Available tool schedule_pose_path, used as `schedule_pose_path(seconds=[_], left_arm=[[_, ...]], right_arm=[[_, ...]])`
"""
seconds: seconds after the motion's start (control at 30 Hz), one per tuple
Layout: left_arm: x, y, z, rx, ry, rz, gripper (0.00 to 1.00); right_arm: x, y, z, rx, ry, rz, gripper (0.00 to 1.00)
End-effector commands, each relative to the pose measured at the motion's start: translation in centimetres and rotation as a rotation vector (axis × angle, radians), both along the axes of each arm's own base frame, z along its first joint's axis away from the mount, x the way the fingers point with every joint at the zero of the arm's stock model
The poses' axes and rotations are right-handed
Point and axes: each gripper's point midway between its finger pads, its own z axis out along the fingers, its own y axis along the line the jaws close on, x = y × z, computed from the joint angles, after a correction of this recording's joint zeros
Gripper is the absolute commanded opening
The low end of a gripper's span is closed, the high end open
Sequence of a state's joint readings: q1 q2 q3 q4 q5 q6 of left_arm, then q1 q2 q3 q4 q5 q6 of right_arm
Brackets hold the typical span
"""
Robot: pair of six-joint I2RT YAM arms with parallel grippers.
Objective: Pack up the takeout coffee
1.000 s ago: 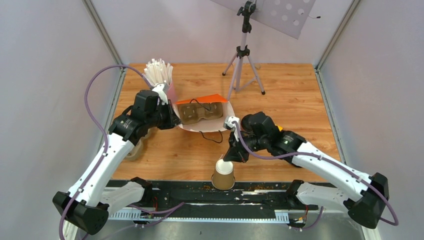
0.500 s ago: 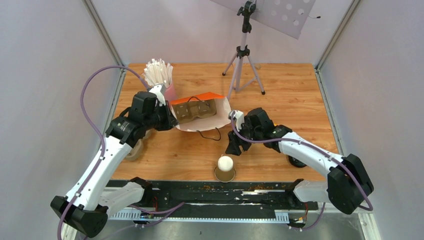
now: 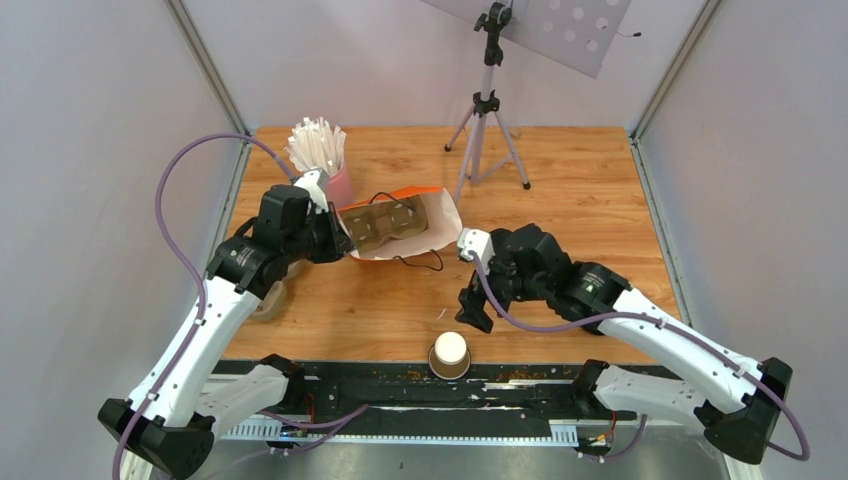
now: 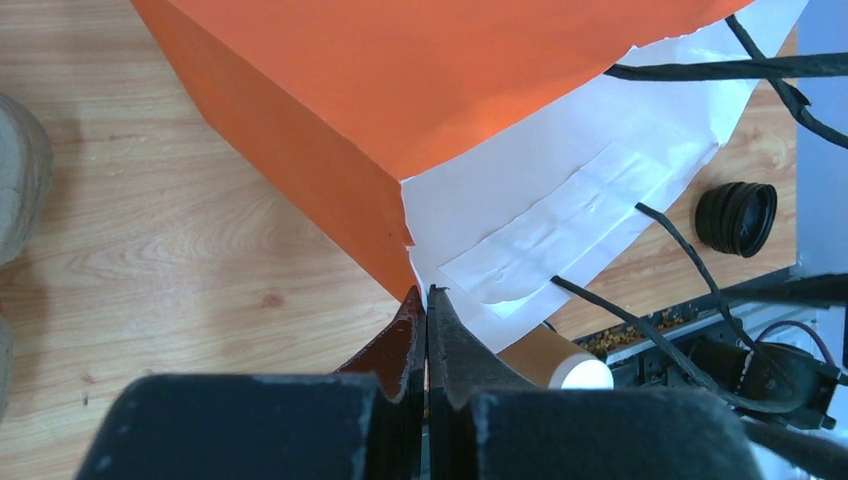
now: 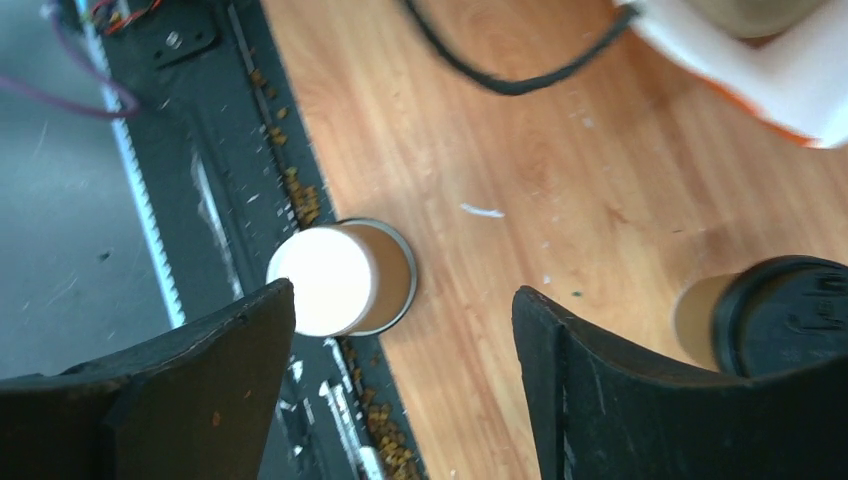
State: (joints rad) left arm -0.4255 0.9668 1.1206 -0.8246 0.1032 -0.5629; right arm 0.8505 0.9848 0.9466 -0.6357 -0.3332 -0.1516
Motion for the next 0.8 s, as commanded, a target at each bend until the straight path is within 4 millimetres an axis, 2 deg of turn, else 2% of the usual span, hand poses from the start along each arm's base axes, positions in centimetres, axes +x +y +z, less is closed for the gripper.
schedule_pose_path(seconds=[0.0,0.07,0.17,0.3,0.47,0.53,0.77], left_arm=[[0.9,-0.5,2.0,-0.041,-0.074,0.002,0.00],[1.0,-0.4,2.0,-0.034,-0.076,0.003,0.00],[1.2,-0.5,1.7,-0.028,-0.072,0.001,0.00],[1.2,-0.6,1.6,-0.029,-0.064,-0.005,0.00],[1.2,-0.5,1.5,-0.025,-0.064,-0.002,0.00],[1.2,-0.5,1.4,-0.025,-0.063,-0.002,0.00],[0.9,-0.4,1.0,-0.023,-0.053,0.004,0.00]], right_arm=[[-3.5,-0.5,-2.0,-0.150,0.084,0.065,0.78],[-4.1,-0.2,-2.9,-0.183,0.077,0.075,0.69],[-4.0,0.3,-4.1,-0.204,0.084,0.061,0.51],[-4.3,1.3,-4.6,-0.181,0.131,0.053,0.27],[-5.7,2.6,-5.3,-0.114,0.194,0.115,0.07],[-6.4,2.8,-6.1,-0.112,0.233,0.137,0.00],[-5.7,2.2,-8.7,-0.181,0.238,0.086,0.00]])
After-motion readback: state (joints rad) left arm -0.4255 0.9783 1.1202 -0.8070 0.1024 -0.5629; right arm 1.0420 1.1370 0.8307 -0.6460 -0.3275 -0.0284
